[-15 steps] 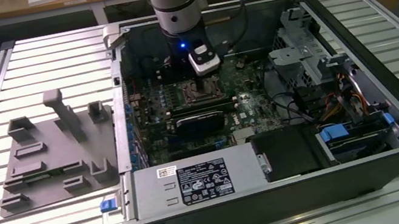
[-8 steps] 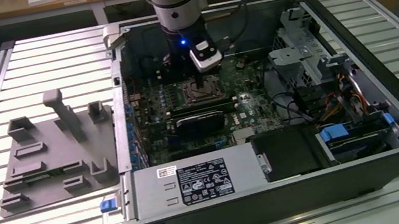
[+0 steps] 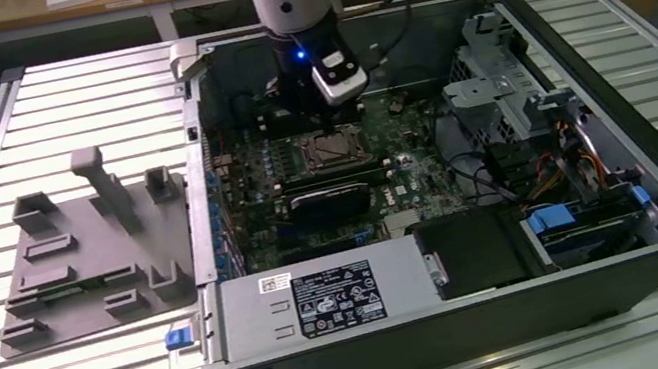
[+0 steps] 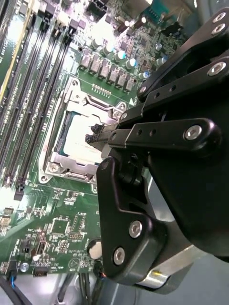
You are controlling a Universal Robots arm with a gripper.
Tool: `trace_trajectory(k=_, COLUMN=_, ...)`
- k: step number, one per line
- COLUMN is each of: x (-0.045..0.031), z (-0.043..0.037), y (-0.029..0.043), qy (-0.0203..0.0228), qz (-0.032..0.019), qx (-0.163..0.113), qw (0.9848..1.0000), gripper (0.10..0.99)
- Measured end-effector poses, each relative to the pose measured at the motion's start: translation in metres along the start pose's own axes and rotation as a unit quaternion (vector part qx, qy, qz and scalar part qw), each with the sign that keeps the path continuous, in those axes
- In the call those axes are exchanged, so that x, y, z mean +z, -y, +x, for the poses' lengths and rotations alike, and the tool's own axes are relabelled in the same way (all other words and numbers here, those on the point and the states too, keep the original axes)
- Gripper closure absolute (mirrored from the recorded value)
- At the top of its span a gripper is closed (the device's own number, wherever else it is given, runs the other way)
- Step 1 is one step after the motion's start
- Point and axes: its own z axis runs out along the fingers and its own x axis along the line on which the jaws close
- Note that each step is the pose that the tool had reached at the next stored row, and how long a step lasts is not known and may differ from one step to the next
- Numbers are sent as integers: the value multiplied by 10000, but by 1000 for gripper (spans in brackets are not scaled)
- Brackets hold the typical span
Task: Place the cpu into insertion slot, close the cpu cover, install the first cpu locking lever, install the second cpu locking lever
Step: 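Install the first cpu locking lever, then install the second cpu locking lever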
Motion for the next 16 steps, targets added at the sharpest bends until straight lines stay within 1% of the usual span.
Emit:
trace_trajectory(k=3, x=-28, z=-4, y=-2, qy=0, qz=-1, qx=-6, qw=10000, gripper=984)
trace_trajectory(k=16, x=-29, z=-6, y=4, qy=-1, qz=0, qx=-9, qw=10000, gripper=984)
